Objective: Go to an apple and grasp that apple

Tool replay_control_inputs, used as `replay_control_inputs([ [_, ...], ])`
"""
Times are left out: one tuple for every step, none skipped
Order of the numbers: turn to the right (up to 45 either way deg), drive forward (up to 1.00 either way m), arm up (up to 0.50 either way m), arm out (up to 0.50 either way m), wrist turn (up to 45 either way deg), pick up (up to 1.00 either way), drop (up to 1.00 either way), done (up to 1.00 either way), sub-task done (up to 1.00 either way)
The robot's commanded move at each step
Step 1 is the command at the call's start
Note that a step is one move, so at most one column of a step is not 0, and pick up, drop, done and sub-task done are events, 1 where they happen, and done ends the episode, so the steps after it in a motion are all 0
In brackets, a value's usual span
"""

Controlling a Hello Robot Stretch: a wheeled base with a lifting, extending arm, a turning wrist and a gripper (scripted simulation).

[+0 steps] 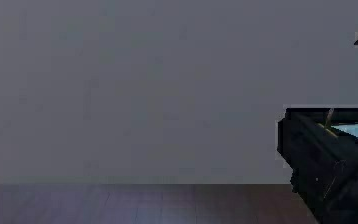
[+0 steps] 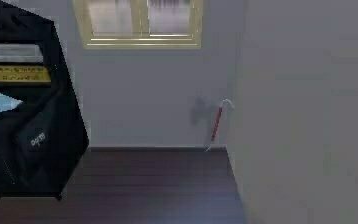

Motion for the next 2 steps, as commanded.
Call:
replay_control_inputs([
  [-45.0,0.0,0.0,0.0,0.0,0.0,0.0,0.0,0.0],
  [-45.0,0.0,0.0,0.0,0.0,0.0,0.0,0.0,0.0],
])
